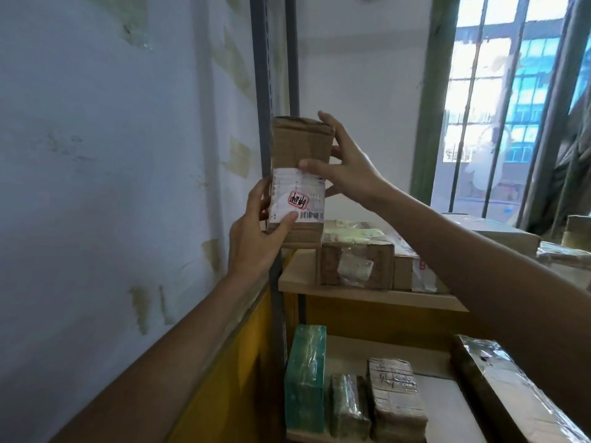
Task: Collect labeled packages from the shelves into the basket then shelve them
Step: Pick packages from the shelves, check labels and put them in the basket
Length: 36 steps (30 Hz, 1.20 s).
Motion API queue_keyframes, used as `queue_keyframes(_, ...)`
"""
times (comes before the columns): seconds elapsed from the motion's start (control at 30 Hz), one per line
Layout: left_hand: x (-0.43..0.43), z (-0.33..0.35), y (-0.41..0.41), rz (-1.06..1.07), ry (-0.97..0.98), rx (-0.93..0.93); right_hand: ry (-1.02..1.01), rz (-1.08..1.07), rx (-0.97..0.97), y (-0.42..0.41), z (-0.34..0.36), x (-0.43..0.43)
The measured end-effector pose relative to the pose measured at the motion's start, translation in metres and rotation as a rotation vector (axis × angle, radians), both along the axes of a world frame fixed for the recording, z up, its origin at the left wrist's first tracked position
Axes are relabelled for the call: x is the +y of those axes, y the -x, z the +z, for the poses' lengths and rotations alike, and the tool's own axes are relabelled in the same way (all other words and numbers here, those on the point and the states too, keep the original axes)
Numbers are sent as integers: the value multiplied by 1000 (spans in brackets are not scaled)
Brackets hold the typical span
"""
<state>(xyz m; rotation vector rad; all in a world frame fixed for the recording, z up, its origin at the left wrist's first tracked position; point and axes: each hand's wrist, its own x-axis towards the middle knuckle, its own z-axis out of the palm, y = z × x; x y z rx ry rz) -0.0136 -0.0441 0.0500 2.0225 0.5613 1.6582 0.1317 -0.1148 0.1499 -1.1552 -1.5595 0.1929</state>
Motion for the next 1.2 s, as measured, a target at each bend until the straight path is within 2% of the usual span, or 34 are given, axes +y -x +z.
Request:
queue_keyframes(0.17,-22,-5,-10,-8,-144,228,-54,-115,143,-24,-4,-44)
queue_keyframes(0.4,-102,4,-100,-128,-185,169,-331,-428,183,-87,-6,-146)
queue_keyframes(0.5,-153,-1,-146,-227,-193,136,-375,-592,95,-120,-10,-205)
queue_keyframes(0.6,-210,-11,-191,-355,-163,108,-243,-655,-155,-150,-24,-269)
queue_keyframes(0.67,-250,-23,-221,-431,-146,104,-168,-737,-197,-171,-42,-314)
queue_keyframes(0.73,-289,-37,-250,-520,-86,108,-133,-861,-103,-193,-64,-359)
queue_keyframes(0.87,-370,-76,-301,-658,-43,172,42,-1002,222,-227,-120,-448)
queue_keyframes(0.93,-411,-101,-323,-714,-44,220,81,-1097,273,-240,-151,-491)
queue_keyframes(1.03,-471,-144,-349,-878,66,368,161,-1260,307,-254,-192,-554)
queue_keyframes(1.13,-521,-187,-377,-1055,155,453,221,-1385,433,-270,-235,-608)
queue_keyframes(1.2,-540,-210,-388,-1093,149,498,234,-1418,507,-274,-261,-631)
